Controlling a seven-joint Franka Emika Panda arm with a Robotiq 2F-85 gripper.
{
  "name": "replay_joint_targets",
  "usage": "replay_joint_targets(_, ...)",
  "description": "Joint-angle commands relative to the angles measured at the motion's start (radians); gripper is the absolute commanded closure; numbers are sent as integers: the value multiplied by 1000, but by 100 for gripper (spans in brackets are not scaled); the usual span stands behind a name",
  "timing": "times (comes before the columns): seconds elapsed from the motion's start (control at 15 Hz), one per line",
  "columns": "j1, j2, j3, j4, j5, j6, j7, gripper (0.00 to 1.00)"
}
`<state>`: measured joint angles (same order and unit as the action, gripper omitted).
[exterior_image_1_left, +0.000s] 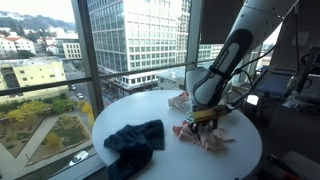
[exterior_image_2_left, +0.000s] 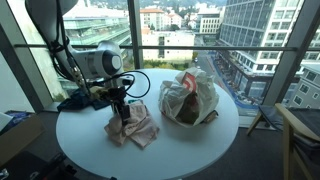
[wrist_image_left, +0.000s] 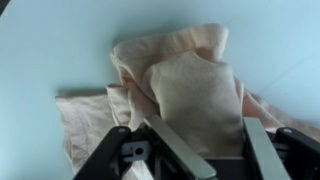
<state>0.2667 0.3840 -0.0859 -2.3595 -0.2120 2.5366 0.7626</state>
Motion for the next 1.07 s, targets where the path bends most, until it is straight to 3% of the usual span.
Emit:
replay_joint_targets(0.0, -7, 4, 12, 17, 8, -27, -2, 71)
replay_joint_targets(0.2, -8, -49, 33, 23, 30, -120, -26, 71)
replay_joint_targets(0.47, -12, -236, 72, 18, 22, -330, -28, 71)
replay_joint_targets(1.0, -62, -623, 186, 38, 1, -520, 43, 71)
